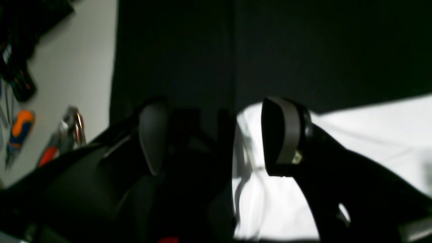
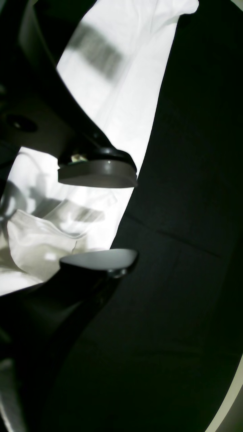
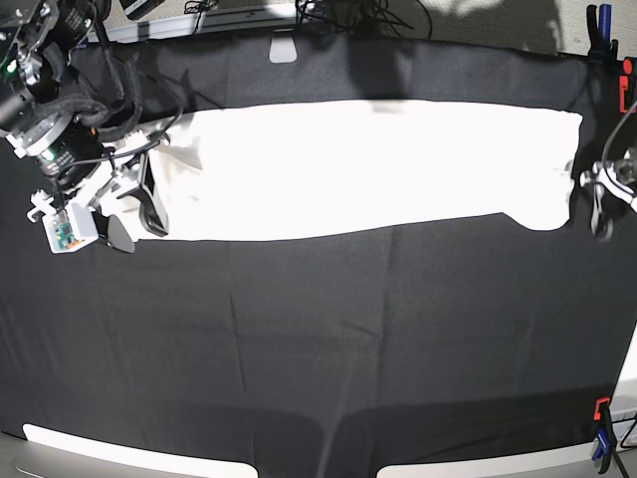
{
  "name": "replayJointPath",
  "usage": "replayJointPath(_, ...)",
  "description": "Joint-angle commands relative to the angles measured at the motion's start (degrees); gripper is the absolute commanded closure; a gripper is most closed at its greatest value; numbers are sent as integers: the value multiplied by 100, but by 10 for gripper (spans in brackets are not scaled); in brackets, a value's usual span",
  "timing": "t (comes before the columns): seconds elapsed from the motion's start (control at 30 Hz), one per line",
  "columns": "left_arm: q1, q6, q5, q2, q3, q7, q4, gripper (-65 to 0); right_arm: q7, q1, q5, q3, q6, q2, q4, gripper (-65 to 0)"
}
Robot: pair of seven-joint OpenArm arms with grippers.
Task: Layout the t-shirt on the table in an organized manner, then fold the t-shirt properly
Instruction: 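Release the hem and open both grippers over the folded shirt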
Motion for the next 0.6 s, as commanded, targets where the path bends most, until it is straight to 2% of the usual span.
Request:
replayJointPath(0.0,-48,-4,-114,-61,-48,-179,-33,-397,98,31,61,31,17,59,96,-286)
replayJointPath(0.2,-730,-664,-918,-52,-48,-59,-1593,-397,50,33,63,31,17,50,96,-286)
replayJointPath(0.27,-1165,-866,-1261,-68,-48,258,-2208,-397,9,31,63,31,17,50,96,-286)
replayJointPath(0.37,-1801,-1550,-2052,-63,-48,1082,-3010,-397,-44,31,61,31,17,52,96,-286)
replayJointPath(0.43,-2157,-1886,-2535,-48,-48,1558,-3486,-398,-79,33,61,31,17,50,96,-286)
replayJointPath(0.57,-2597,-2144,-2575,-15,9,1971,-4404,-397,-212,31,61,31,17,50,96,-286)
